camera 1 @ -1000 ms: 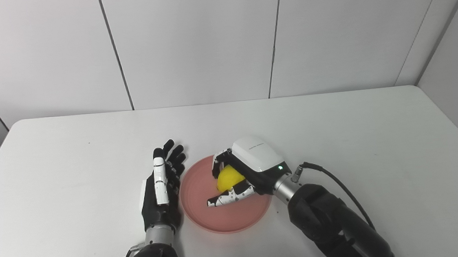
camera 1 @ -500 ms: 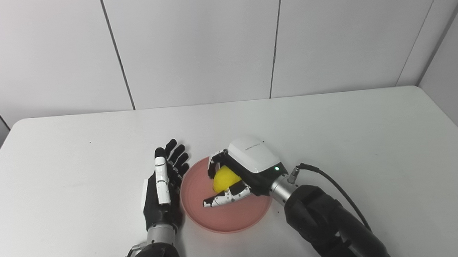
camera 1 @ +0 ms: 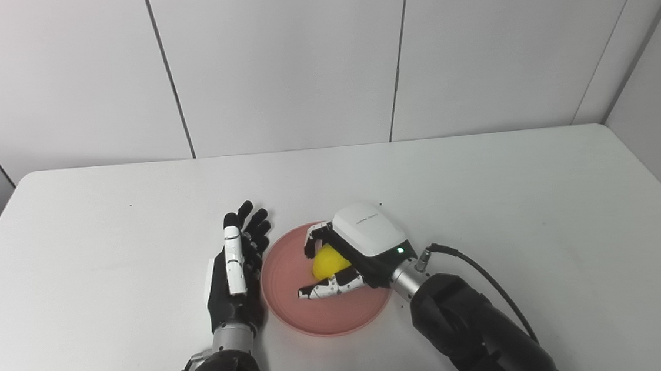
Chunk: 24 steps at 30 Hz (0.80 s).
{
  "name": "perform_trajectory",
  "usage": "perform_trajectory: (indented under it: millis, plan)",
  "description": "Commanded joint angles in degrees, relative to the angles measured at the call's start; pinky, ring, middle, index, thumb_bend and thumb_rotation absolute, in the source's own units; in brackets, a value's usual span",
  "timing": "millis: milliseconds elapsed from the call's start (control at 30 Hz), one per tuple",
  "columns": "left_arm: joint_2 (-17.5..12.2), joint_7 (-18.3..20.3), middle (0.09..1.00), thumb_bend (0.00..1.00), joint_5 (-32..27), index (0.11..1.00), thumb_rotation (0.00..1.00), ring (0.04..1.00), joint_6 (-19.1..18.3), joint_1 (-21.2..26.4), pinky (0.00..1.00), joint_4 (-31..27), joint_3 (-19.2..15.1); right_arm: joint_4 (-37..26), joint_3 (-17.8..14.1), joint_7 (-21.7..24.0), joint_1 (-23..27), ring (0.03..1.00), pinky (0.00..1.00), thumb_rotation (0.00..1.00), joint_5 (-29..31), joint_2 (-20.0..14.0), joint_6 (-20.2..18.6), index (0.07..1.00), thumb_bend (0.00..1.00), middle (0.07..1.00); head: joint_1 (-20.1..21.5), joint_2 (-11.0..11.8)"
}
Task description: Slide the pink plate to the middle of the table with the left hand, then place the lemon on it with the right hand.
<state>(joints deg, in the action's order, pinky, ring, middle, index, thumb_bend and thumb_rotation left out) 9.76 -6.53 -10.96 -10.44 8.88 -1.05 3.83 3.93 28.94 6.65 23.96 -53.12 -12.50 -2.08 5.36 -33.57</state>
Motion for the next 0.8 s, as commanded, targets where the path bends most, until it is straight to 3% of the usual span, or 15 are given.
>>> perform_trajectory:
  millis: [0, 133, 267, 500, 767]
  plan:
    - [4.46, -0.75, 0.872, 0.63, -0.25, 0.877, 1.00, 0.904, -0.61, -1.36, 0.96, -0.15, 0.47, -0.68, -0.30, -2.00, 1.37, 0.399, 0.32, 0.60, -0.48, 0.21, 1.80, 0.541, 0.53, 0.469, -0.09, -0.10]
    - [4.56, -0.87, 0.870, 0.63, -0.34, 0.871, 1.00, 0.905, -0.82, -1.31, 0.96, -0.13, 0.37, -0.59, -0.33, -2.25, 1.69, 0.434, 0.36, 0.58, -0.33, -0.12, 2.39, 0.543, 0.58, 0.496, -0.09, -0.05]
    - [4.35, -0.68, 0.879, 0.62, -0.09, 0.880, 1.00, 0.908, -0.38, -1.20, 0.94, 0.14, 0.54, -1.13, -0.32, -1.87, 1.92, 0.497, 0.42, 0.65, -0.56, -0.40, 2.16, 0.589, 0.65, 0.561, -0.20, 0.02]
    - [4.59, -0.55, 0.882, 0.62, -0.64, 0.888, 0.98, 0.899, 0.26, -1.04, 0.90, 0.50, 0.26, -1.75, -0.66, -1.61, 2.05, 0.504, 0.42, 0.73, 0.22, -0.52, 2.44, 0.620, 0.70, 0.580, -0.22, -0.01]
    - [4.49, -0.79, 0.892, 0.63, -0.19, 0.885, 0.98, 0.910, 0.05, -0.76, 0.92, 1.01, 0.35, -3.17, -1.39, -0.97, 2.37, 0.517, 0.43, 0.80, 0.99, -0.80, 2.12, 0.646, 0.73, 0.592, -0.26, 0.10]
